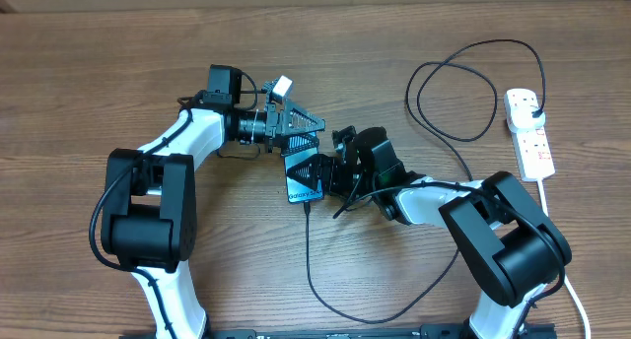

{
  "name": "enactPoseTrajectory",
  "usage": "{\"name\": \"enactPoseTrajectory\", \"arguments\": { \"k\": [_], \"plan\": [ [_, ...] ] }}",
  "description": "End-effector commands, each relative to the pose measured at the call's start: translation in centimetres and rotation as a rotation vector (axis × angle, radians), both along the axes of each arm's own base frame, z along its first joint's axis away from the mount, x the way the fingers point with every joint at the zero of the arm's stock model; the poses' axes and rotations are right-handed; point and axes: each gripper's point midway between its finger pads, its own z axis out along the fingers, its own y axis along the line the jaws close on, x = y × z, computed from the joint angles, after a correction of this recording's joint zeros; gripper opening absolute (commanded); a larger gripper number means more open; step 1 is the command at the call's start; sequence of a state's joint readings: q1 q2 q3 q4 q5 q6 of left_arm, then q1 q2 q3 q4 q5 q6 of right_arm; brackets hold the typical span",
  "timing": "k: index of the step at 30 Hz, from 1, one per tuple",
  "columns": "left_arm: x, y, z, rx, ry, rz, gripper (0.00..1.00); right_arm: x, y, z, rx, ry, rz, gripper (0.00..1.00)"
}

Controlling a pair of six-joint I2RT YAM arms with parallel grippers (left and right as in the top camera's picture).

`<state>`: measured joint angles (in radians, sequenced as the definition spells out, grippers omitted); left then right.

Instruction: Plug charger to phone and switch on socket

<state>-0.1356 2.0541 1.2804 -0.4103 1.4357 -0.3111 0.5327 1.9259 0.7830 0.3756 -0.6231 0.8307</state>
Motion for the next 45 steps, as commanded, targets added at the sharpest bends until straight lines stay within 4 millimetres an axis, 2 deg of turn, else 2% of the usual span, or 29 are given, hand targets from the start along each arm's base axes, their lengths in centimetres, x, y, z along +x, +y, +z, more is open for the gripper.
{"name": "enactPoseTrajectory", "arguments": {
  "k": [1,3,45],
  "plan": [
    [0.21,0.23,0.12,0.001,-0.024,0.006,1.00,-0.63,-3.02,-5.51,-0.171,0.073,-0.099,0.95],
    [0.21,0.23,0.12,0.001,-0.024,0.005,1.00,-0.64,-3.02,-5.50,-0.171,0.073,-0.099,1.00],
    [0.40,0.27,-0.30,0.026,-0.028,0.016,1.00,-0.23,-2.95,-5.62,-0.209,0.050,-0.148,1.00]
  ]
}}
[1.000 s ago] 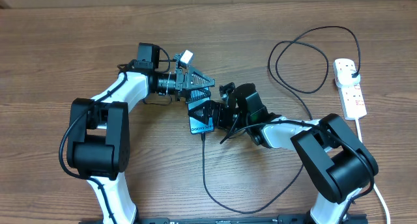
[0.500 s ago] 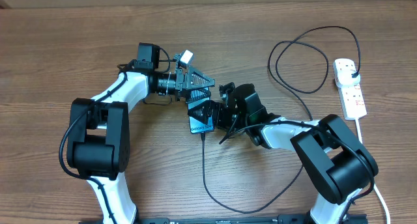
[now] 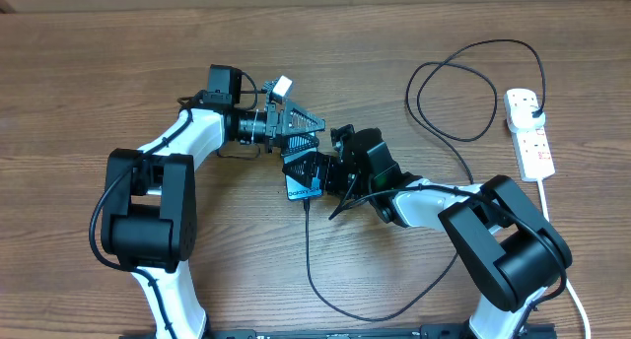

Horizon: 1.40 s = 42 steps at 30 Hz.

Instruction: Plug charger to phone and switch on socket

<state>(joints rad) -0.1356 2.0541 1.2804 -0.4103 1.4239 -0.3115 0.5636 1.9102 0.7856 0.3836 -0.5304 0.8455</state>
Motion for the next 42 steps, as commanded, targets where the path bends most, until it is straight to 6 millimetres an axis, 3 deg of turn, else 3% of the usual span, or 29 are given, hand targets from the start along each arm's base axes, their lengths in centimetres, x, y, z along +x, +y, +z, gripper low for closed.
{"name": "enactPoseTrajectory", "arguments": {
  "k": [1,11,19,42],
  "plan": [
    [0.3,0.3,-0.1,0.017,-0.027,0.012,1.00,-0.9,-3.3,-5.9,-0.169,0.095,-0.103,1.00],
    [0.4,0.3,-0.2,0.019,-0.028,0.013,1.00,-0.7,-3.5,-6.0,-0.178,0.089,-0.114,1.00],
    [1.0,0.5,-1.5,0.097,-0.041,0.045,1.00,0.6,-4.4,-5.7,-0.224,0.040,-0.182,1.00],
    [2.2,1.1,-3.5,0.223,-0.076,0.100,1.00,1.8,-5.2,-4.9,-0.266,-0.033,-0.222,1.00]
  ]
}}
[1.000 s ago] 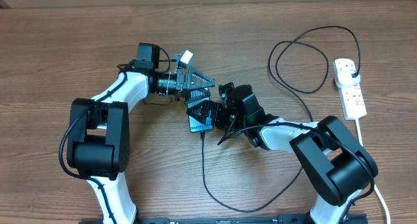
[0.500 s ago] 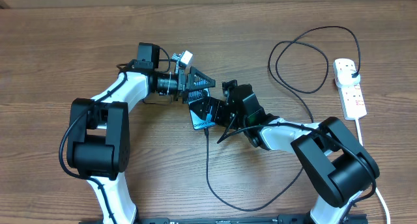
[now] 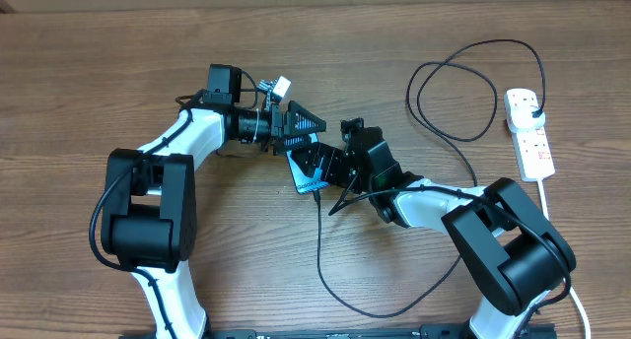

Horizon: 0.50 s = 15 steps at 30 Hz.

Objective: Plug charger to phone and switch on socket
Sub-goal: 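Open the right gripper and lift it away from the phone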

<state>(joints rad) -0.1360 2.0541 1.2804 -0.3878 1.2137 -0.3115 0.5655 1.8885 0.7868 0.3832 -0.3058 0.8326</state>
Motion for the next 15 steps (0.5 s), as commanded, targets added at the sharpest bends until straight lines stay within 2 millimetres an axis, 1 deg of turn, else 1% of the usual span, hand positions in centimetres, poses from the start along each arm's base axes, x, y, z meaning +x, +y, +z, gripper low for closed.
{"name": "enactPoseTrajectory", "arguments": {
  "k": [1,4,15],
  "plan": [
    [0.55,0.50,-0.50,0.042,-0.029,0.020,1.00,-1.10,-3.26,-4.81,-0.151,0.073,-0.073,1.00],
    [0.62,0.55,-0.62,0.050,-0.030,0.024,1.00,-0.92,-3.51,-4.73,-0.174,0.057,-0.091,1.00],
    [0.66,0.59,-0.72,0.056,-0.031,0.026,1.00,-1.07,-3.30,-4.74,-0.176,0.056,-0.086,1.00]
  ]
}}
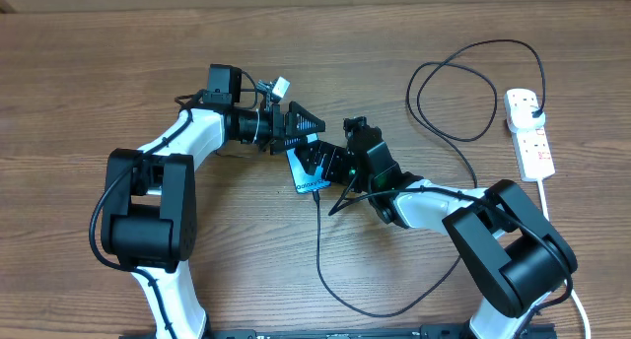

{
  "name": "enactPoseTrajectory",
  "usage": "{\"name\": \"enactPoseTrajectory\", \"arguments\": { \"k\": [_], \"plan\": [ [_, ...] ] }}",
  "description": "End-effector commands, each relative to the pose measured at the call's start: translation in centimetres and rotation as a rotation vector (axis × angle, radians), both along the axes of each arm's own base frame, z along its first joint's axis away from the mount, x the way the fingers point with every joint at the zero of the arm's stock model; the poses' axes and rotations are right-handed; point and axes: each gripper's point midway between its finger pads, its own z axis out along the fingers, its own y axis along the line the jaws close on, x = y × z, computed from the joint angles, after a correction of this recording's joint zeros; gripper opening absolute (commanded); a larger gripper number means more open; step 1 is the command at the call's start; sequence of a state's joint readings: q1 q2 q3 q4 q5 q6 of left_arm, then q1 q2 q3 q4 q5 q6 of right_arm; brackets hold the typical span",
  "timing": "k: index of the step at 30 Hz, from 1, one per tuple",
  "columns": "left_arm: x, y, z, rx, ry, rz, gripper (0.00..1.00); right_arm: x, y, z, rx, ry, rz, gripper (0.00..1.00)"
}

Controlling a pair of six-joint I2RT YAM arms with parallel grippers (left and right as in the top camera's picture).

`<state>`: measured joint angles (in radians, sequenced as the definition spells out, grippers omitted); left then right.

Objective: Plug charger to phone and switch on socket
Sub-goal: 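Open the right gripper and lift it away from the phone, then open the left gripper and withdraw it leftward from the phone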

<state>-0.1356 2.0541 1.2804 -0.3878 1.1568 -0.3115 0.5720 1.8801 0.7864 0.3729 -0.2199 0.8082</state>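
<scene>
The phone [309,177], dark with a blue edge, lies tilted at the table's middle. Its upper end sits between the fingers of my left gripper [299,137], which looks shut on it. My right gripper [327,165] reaches in from the right and overlaps the phone's right edge; how its jaws stand is hidden. The black charger cable [319,240] runs from the phone's lower end, loops along the front of the table and goes up to the white power strip [530,140] at the right. The plug sits at the strip's far end.
A wide loop of the cable [454,93] lies at the back right, between my right arm and the power strip. The strip's white lead runs down the right edge toward the front. The wooden table [79,83] bears nothing else.
My right gripper has edged slightly up and to the right by the phone. The phone, left gripper and cable stand almost as before.
At first the phone lay nearly straight between both grippers, the cable at its lower end. It stayed so at the second moment. By the third the phone was tilted, its lower end further right, the left gripper turned and the right gripper higher. It remains so now.
</scene>
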Motion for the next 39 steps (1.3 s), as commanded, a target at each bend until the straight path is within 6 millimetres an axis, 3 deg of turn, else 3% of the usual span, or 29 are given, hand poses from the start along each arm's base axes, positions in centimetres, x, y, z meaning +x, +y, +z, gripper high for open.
{"name": "enactPoseTrajectory", "arguments": {
  "k": [1,6,15,20,30,39],
  "plan": [
    [0.2,0.3,0.1,0.005,-0.024,0.003,1.00,-1.8,-2.5,-4.6,-0.115,0.100,-0.045,1.00],
    [0.2,0.3,0.1,0.004,-0.023,0.002,1.00,-2.4,-2.3,-4.0,-0.107,0.120,-0.026,1.00],
    [0.3,0.3,0.0,0.012,-0.024,0.006,1.00,-4.2,-6.8,-0.9,-0.108,0.269,-0.070,1.00],
    [0.9,0.9,-1.2,0.090,-0.034,0.039,1.00,-6.2,-8.5,-1.8,-0.123,0.399,-0.079,1.00],
    [0.9,1.0,-1.3,0.096,-0.031,0.042,1.00,-6.4,-8.5,-1.9,-0.122,0.408,-0.078,1.00],
    [2.2,3.0,-4.1,0.293,-0.049,0.125,1.00,-6.2,-8.6,-1.9,-0.126,0.402,-0.081,1.00]
  ]
}}
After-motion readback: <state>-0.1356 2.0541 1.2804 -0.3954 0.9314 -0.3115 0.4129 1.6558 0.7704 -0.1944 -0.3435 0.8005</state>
